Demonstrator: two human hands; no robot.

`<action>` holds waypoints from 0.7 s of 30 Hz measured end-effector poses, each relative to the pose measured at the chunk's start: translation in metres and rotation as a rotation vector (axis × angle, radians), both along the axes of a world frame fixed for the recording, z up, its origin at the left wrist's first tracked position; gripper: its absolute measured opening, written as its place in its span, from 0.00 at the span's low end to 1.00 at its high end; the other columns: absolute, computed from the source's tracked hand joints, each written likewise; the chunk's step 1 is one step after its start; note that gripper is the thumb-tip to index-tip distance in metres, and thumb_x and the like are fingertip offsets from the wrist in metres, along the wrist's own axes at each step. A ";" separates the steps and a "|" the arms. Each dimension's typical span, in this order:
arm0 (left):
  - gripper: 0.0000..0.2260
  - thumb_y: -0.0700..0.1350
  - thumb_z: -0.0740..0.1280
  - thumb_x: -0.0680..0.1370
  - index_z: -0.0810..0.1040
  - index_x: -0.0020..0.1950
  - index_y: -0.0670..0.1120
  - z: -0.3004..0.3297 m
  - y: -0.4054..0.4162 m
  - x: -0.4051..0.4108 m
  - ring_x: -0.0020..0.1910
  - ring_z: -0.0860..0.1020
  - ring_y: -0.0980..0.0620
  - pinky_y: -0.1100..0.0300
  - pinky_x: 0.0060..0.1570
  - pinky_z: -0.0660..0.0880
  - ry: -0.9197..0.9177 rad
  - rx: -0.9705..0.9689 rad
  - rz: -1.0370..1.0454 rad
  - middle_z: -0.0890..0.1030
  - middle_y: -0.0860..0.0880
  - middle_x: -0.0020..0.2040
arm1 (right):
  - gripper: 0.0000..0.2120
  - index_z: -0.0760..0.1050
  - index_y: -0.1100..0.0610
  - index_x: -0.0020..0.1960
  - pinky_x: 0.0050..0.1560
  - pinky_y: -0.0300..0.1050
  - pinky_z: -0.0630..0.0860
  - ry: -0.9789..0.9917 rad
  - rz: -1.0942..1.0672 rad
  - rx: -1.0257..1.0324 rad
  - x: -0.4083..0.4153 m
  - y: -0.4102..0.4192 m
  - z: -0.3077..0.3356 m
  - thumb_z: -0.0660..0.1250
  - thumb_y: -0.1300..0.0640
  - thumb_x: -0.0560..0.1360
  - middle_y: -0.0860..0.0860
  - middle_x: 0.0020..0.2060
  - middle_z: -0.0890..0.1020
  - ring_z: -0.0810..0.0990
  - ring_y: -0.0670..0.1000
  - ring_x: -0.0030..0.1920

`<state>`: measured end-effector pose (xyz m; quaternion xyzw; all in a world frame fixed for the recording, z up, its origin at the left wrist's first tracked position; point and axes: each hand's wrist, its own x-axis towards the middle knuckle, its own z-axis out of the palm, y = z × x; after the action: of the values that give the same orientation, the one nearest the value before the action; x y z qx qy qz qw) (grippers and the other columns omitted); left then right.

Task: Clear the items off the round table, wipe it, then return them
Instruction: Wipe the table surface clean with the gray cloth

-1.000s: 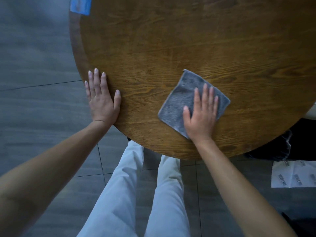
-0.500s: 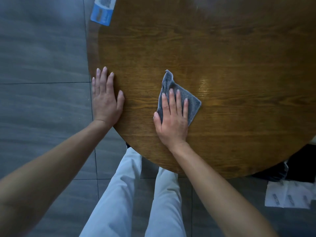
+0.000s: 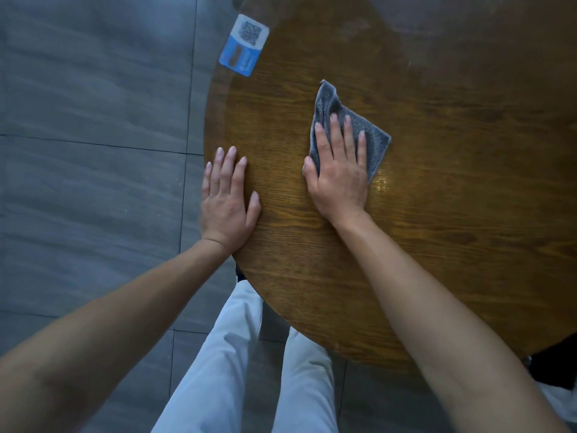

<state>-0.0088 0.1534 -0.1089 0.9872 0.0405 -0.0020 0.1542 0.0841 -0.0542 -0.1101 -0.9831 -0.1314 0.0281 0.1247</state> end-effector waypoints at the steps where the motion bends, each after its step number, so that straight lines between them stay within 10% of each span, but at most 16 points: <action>1: 0.28 0.52 0.59 0.82 0.64 0.79 0.40 0.000 0.000 0.000 0.83 0.54 0.40 0.41 0.81 0.51 -0.002 0.001 -0.002 0.60 0.40 0.82 | 0.30 0.60 0.54 0.83 0.82 0.62 0.49 0.006 0.012 -0.002 0.011 0.002 0.001 0.54 0.44 0.84 0.56 0.83 0.58 0.53 0.58 0.84; 21: 0.29 0.53 0.57 0.80 0.63 0.80 0.41 0.002 -0.001 0.001 0.83 0.53 0.40 0.42 0.81 0.50 0.025 0.019 0.011 0.59 0.41 0.83 | 0.27 0.58 0.56 0.83 0.83 0.60 0.47 0.011 -0.478 -0.022 0.035 -0.110 0.017 0.50 0.50 0.85 0.56 0.83 0.58 0.52 0.56 0.84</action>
<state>-0.0078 0.1521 -0.1072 0.9882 0.0480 -0.0131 0.1445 0.1188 -0.1641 -0.0931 -0.9874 0.1060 0.0048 0.1177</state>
